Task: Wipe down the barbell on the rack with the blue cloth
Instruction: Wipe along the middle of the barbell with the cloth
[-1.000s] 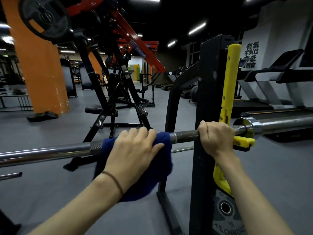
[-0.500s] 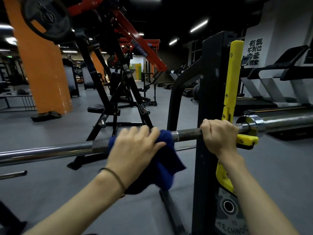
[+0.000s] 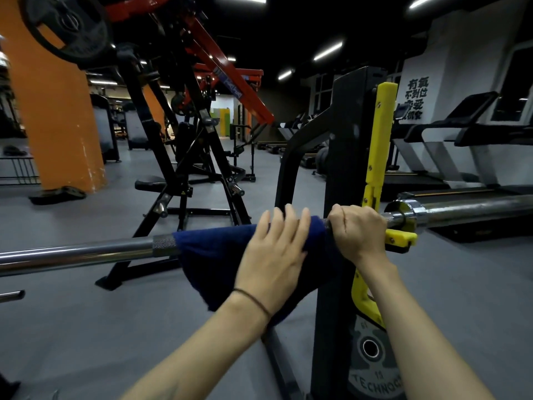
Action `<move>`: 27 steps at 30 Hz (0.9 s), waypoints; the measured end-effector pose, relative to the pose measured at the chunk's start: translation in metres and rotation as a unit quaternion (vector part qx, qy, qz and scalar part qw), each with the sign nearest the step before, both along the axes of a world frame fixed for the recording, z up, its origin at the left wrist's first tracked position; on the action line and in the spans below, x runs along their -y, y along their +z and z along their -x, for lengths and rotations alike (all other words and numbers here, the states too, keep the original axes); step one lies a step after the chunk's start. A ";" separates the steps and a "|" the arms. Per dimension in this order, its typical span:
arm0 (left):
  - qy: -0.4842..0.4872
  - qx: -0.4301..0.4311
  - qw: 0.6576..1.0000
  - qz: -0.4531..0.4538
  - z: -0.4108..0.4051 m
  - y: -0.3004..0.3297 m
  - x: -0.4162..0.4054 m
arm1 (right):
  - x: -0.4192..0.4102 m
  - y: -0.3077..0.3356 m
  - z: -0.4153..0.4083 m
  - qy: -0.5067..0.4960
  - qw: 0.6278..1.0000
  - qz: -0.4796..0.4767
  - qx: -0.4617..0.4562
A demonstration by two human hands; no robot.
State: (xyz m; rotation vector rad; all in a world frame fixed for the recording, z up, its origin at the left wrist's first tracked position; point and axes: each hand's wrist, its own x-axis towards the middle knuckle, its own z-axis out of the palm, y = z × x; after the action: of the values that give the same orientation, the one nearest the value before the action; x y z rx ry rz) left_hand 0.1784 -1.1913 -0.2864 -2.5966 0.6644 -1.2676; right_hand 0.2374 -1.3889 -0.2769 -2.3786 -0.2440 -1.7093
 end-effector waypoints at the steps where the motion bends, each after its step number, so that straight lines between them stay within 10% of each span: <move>1: 0.001 -0.006 1.000 -0.007 0.007 -0.003 -0.015 | 0.000 0.000 0.000 0.001 1.000 -0.004 -0.005; 27: 0.063 0.029 0.998 0.009 0.009 0.003 -0.012 | -0.008 -0.001 0.002 0.008 0.999 -0.039 -0.027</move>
State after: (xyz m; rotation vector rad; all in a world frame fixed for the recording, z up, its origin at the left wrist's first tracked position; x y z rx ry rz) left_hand 0.1691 -1.1793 -0.2833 -2.5599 0.4724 -1.3092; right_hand 0.2349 -1.3807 -0.2780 -2.3568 -0.1822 -1.6135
